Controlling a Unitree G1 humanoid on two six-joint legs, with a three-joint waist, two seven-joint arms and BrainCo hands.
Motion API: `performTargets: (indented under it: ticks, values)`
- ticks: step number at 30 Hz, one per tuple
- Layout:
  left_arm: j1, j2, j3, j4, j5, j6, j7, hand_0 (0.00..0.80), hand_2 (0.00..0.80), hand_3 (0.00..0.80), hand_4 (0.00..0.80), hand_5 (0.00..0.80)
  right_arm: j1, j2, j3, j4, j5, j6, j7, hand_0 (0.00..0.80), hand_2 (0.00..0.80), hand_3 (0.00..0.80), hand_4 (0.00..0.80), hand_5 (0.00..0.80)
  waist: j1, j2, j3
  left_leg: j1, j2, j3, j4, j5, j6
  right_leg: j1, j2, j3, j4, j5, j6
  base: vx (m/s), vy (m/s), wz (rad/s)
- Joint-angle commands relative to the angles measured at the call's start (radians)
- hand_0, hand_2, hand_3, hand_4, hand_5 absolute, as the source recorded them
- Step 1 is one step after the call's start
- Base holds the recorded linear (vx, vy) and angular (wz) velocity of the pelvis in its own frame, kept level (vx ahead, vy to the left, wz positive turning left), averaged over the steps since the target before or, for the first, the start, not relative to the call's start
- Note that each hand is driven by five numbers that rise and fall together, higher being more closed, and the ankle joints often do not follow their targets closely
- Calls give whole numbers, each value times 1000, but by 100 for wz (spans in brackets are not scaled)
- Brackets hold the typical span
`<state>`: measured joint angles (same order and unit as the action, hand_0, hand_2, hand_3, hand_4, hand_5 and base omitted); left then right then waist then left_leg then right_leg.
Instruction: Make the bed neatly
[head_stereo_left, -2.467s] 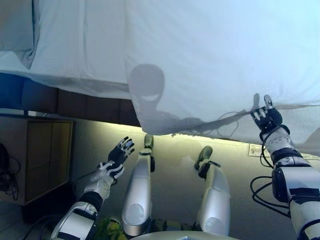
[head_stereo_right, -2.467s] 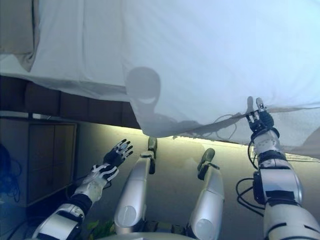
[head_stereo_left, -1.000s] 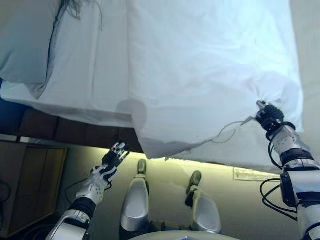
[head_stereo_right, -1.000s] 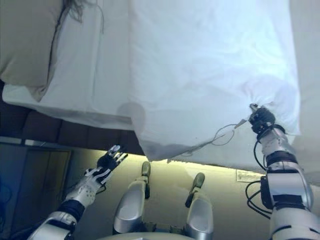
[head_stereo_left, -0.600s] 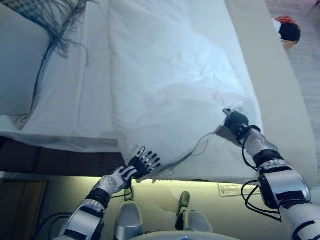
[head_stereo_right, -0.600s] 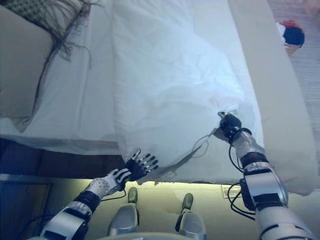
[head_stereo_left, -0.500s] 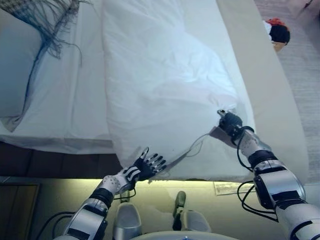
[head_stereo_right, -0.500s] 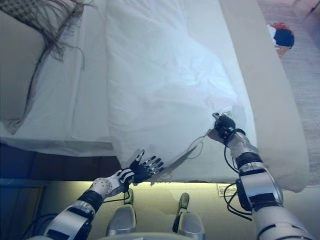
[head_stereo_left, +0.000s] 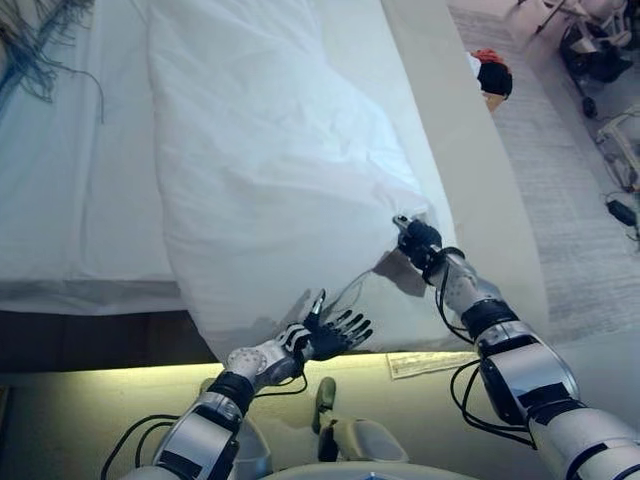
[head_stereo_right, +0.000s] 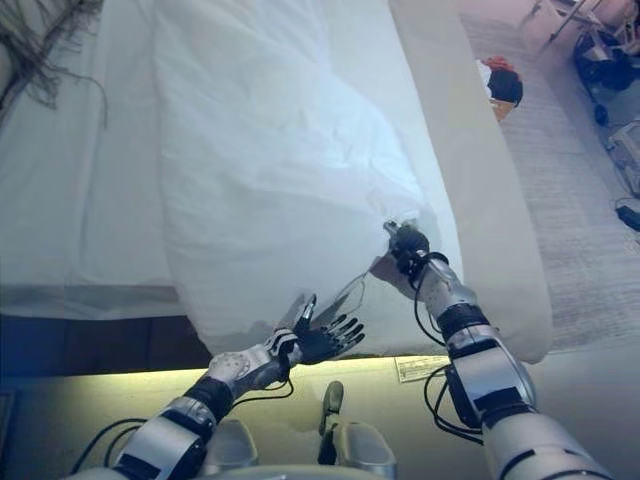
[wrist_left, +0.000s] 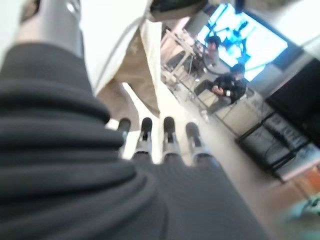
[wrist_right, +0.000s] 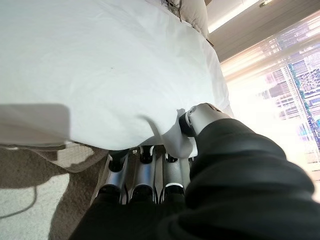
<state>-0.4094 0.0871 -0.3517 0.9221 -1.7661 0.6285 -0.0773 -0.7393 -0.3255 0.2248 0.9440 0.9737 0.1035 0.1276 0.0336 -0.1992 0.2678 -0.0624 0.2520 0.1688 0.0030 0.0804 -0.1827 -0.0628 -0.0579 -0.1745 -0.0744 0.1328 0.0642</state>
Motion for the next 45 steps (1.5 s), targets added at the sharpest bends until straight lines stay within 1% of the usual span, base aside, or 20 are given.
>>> performTargets:
  ticks: [1, 4, 7, 10, 15, 21, 23, 25, 29, 35, 39, 40, 41, 45]
  values:
    - [-89, -103, -68, -9, -122, -53, 16, 0, 0, 0, 0, 0, -83, -57, -6, -142, 71, -77, -15, 800, 800, 800, 800, 800, -24, -8, 19, -26, 46, -30, -23, 29, 23, 7, -35, 2, 60, -32, 47, -40, -105, -8]
    - [-102, -114, -79, -26, -205, -163, 9, 0, 0, 0, 0, 0, -79, -56, 2, -178, 79, -82, -19, 800, 800, 800, 800, 800, -36, -18, 29, -31, 57, -29, -28, 35, 16, -3, -21, 8, 61, -33, 41, -38, -92, -8]
    - [-119, -128, -67, -31, -206, -255, -46, 0, 0, 0, 0, 0, -63, -57, 11, -224, 87, -85, -19, 800, 800, 800, 800, 800, -54, -29, 36, -34, 70, -23, -30, 41, 8, -11, -13, 14, 66, -36, 39, -43, -67, -9]
    - [-148, -146, -62, -35, -206, -315, -62, 0, 0, 0, 0, 0, -34, -62, 19, -272, 92, -71, -18, 800, 800, 800, 800, 800, -79, -36, 35, -36, 80, -15, -28, 43, 2, -20, -7, 21, 73, -41, 35, -35, -33, -15]
    - [-187, -180, -62, -26, -206, -409, -50, 0, 0, 0, 0, 0, 18, -66, 32, -322, 94, -64, 15, 800, 800, 800, 800, 800, -116, -32, 30, -32, 89, -4, -26, 45, -3, -28, -5, 33, 88, -50, 33, -7, 0, -4]
    - [-232, -192, -48, 9, -206, -460, -84, 0, 0, 0, 0, 0, 39, -66, 55, -350, 80, -39, 35, 800, 800, 800, 800, 800, -153, -26, 22, -18, 99, 20, -26, 43, -12, -34, -8, 43, 93, -56, 36, -1, 7, 0]
    - [-247, -195, -45, 16, -206, -470, -84, 0, 0, 0, 0, 0, 45, -69, 63, -352, 78, -25, 43, 800, 800, 800, 800, 800, -166, -21, 20, -13, 100, 27, -24, 42, -15, -35, -11, 50, 95, -57, 38, -15, 65, -8]
    - [-275, -203, -42, 38, -206, -466, -90, 0, 0, 0, 0, 0, 39, -71, 75, -337, 84, -15, 58, 800, 800, 800, 800, 800, -181, -9, 21, 0, 98, 39, -25, 38, -17, -35, -15, 61, 103, -65, 39, 3, 98, -17]
    - [-300, -212, -45, 49, -206, -462, -93, 0, 0, 0, 0, 0, 23, -70, 86, -327, 74, -1, 64, 800, 800, 800, 800, 800, -191, 3, 19, 3, 96, 48, -24, 39, -18, -42, -21, 66, 109, -66, 39, 2, 54, -4]
    - [-330, -230, -49, 45, -206, -466, -137, 0, 0, 0, 0, 0, 1, -74, 110, -319, 59, 24, 76, 800, 800, 800, 800, 800, -209, 21, 23, 20, 94, 67, -19, 32, -22, -42, -30, 77, 121, -74, 43, 6, 69, -7]
    - [-339, -243, -60, 27, -192, -502, -155, 0, 0, 0, 0, 0, -7, -81, 112, -296, 46, 35, 84, 800, 800, 800, 800, 800, -214, 35, 22, 28, 88, 71, -23, 32, -23, -41, -40, 79, 124, -79, 45, 8, 58, -3]
    - [-342, -243, -58, 27, -190, -511, -152, 417, 417, 417, 417, 417, -11, -82, 110, -287, 41, 38, 90, 800, 800, 800, 800, 800, -214, 38, 23, 29, 86, 71, -23, 32, -22, -42, -42, 79, 126, -80, 44, 1, 63, 0]
    - [-346, -243, -53, 32, -190, -526, -155, 800, 800, 800, 800, 800, -19, -84, 109, -277, 38, 47, 91, 800, 800, 800, 800, 800, -214, 43, 22, 32, 84, 73, -25, 32, -22, -41, -45, 78, 127, -81, 45, -2, 70, 0]
    - [-346, -237, -39, 30, -187, -539, -175, 800, 800, 800, 800, 800, -27, -92, 112, -243, 27, 72, 83, 800, 800, 800, 800, 800, -211, 64, 12, 39, 71, 70, -36, 38, -19, -39, -57, 80, 127, -81, 46, 3, 96, 1]
